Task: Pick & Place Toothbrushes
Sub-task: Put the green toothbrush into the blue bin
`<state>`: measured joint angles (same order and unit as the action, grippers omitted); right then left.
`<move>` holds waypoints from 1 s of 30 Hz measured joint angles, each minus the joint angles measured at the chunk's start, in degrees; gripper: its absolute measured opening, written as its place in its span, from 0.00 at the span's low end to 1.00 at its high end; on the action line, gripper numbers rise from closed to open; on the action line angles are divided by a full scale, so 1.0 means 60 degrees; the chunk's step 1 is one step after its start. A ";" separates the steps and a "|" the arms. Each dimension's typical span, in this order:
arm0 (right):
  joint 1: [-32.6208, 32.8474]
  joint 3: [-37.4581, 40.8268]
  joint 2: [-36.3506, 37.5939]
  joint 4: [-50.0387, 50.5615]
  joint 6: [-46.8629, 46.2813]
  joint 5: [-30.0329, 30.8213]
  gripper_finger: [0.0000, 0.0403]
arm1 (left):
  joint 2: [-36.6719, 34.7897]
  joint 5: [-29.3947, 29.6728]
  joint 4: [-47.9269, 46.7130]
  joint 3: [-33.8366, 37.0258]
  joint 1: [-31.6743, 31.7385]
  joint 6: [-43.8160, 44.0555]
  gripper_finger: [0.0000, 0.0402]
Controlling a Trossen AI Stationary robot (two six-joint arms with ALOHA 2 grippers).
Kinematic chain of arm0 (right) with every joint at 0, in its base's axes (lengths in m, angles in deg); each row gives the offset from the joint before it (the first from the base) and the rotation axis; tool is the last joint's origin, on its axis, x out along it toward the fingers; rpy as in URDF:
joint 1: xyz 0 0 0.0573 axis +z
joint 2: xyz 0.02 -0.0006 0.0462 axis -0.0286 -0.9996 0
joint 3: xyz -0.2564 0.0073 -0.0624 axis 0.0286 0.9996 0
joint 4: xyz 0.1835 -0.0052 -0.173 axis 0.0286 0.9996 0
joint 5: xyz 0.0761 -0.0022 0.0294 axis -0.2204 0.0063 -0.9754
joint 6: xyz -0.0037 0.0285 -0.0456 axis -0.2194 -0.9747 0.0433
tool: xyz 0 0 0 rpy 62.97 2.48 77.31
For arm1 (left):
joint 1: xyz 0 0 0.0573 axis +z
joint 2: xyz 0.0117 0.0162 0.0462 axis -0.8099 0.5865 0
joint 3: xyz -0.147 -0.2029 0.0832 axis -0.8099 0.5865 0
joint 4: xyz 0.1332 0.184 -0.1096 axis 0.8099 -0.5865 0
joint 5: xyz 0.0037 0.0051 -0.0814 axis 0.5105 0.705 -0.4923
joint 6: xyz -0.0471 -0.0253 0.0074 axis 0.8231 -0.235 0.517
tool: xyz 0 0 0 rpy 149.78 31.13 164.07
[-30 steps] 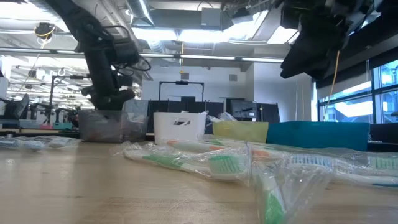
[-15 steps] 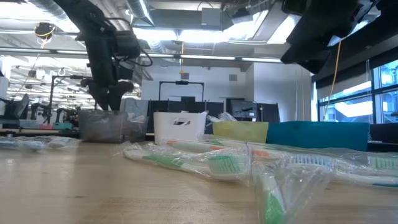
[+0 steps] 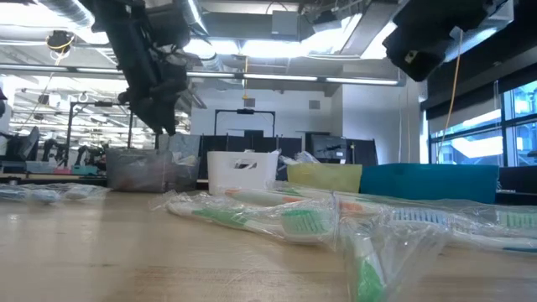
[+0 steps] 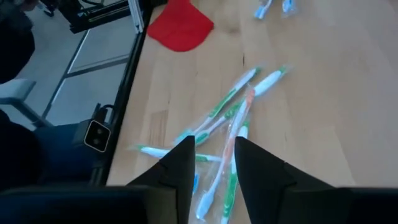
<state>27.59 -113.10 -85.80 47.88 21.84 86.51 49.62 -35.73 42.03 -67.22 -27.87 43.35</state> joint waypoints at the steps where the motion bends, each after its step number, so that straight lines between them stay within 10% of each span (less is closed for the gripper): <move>1: 0.0034 0.0001 0.0000 -0.0022 0.0121 0.0067 0.28 | 0.0000 -0.0002 0.0008 0.0001 -0.0236 0.0099 0.60; 30: 0.0860 -0.1251 0.0000 0.2714 0.0624 0.1127 0.27 | 0.0007 0.0367 0.3976 0.1410 -0.5869 0.1548 0.59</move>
<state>32.75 -120.60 -85.80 64.16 25.58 93.27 49.66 -33.53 65.89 -58.77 -63.08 52.64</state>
